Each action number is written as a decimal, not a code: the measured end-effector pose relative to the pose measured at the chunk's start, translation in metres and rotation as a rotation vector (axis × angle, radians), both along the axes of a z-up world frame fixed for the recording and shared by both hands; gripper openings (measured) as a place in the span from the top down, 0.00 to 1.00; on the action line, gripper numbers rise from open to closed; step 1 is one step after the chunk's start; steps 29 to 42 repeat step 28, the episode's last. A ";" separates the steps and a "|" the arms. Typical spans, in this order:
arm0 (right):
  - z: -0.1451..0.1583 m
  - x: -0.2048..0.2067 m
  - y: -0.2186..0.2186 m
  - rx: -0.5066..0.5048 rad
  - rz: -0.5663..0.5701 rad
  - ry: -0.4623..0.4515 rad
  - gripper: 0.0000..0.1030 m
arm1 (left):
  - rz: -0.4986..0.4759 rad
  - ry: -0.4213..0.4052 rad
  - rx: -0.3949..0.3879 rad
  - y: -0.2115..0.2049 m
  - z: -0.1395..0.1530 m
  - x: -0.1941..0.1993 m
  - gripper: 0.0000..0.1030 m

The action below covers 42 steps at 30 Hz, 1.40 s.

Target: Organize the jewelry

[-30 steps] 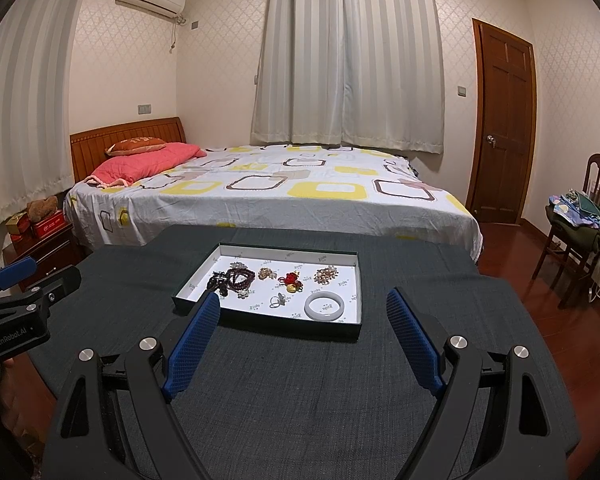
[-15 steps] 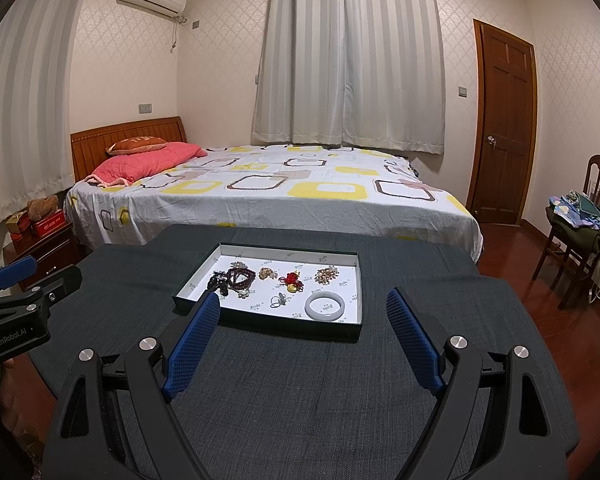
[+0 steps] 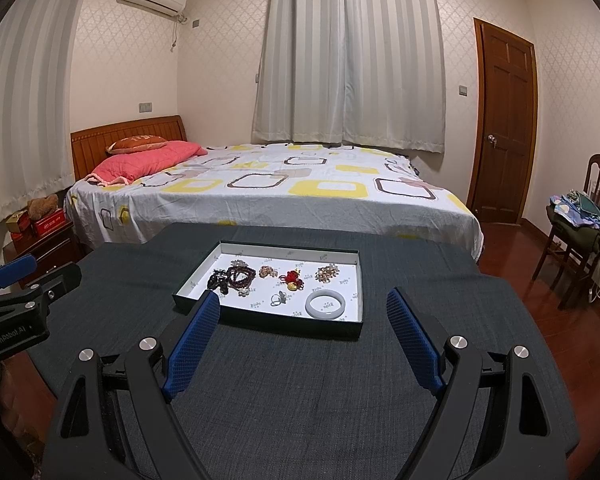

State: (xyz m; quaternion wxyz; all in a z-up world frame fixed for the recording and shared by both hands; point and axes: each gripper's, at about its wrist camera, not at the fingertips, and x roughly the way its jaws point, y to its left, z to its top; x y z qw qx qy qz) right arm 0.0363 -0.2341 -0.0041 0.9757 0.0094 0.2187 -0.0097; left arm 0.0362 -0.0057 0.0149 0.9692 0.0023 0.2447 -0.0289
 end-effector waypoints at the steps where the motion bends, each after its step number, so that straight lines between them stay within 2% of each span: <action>1: 0.000 0.000 0.000 0.000 0.001 0.000 0.20 | 0.002 0.002 0.003 -0.002 0.000 0.001 0.13; 12: -0.003 -0.001 0.001 -0.001 0.002 0.004 0.20 | 0.024 -0.014 0.026 -0.008 0.001 0.002 0.04; 17: -0.007 0.001 0.000 -0.001 0.003 0.012 0.20 | -0.010 -0.005 -0.006 -0.007 -0.003 0.006 0.04; 22: -0.014 0.005 -0.005 -0.001 -0.007 0.017 0.20 | -0.010 -0.015 0.018 -0.006 -0.011 0.014 0.04; 28: -0.040 0.030 -0.032 -0.007 -0.080 0.044 0.20 | 0.046 0.043 0.036 0.008 -0.045 0.062 0.04; 42: -0.040 0.030 -0.032 -0.007 -0.080 0.044 0.20 | 0.046 0.043 0.036 0.008 -0.045 0.062 0.04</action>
